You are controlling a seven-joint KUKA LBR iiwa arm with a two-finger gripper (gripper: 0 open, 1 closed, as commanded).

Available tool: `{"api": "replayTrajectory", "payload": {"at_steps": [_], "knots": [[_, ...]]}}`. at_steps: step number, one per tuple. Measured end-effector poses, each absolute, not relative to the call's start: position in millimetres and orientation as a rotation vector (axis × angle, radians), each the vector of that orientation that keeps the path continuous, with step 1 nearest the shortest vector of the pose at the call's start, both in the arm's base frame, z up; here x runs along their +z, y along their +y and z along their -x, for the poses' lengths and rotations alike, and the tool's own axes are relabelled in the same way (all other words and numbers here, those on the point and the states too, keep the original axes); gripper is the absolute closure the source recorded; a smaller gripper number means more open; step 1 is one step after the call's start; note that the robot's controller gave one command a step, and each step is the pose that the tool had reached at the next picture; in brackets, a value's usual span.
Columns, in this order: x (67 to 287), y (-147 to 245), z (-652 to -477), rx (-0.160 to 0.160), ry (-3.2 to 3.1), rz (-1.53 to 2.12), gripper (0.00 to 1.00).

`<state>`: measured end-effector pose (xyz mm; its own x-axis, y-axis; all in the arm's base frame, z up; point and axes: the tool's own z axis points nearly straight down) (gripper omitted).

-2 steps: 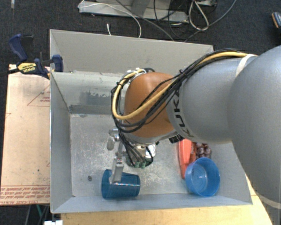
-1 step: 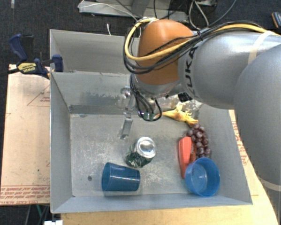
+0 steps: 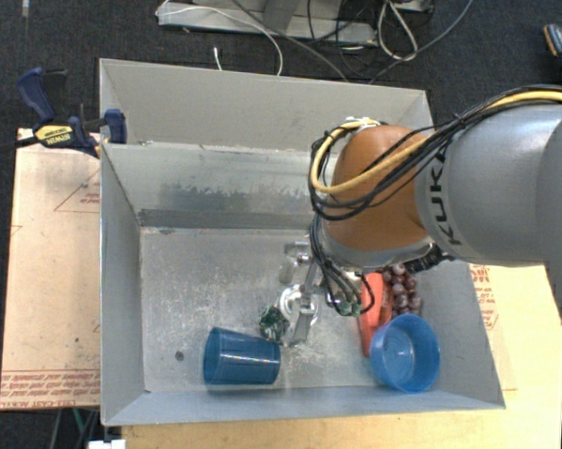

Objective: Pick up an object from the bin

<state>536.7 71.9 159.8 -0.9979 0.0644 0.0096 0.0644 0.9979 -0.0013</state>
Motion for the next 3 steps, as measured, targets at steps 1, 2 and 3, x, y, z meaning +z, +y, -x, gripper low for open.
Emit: {"api": "replayTrajectory", "payload": {"at_steps": [1,2,3], "knots": [[162.6,157.6,-507.3,-0.015,-3.156,-0.074,0.00],[124.4,33.5,-548.7,-0.002,-3.146,0.042,0.00],[176.6,129.5,-512.1,-0.018,-3.156,-0.023,0.00]]}}
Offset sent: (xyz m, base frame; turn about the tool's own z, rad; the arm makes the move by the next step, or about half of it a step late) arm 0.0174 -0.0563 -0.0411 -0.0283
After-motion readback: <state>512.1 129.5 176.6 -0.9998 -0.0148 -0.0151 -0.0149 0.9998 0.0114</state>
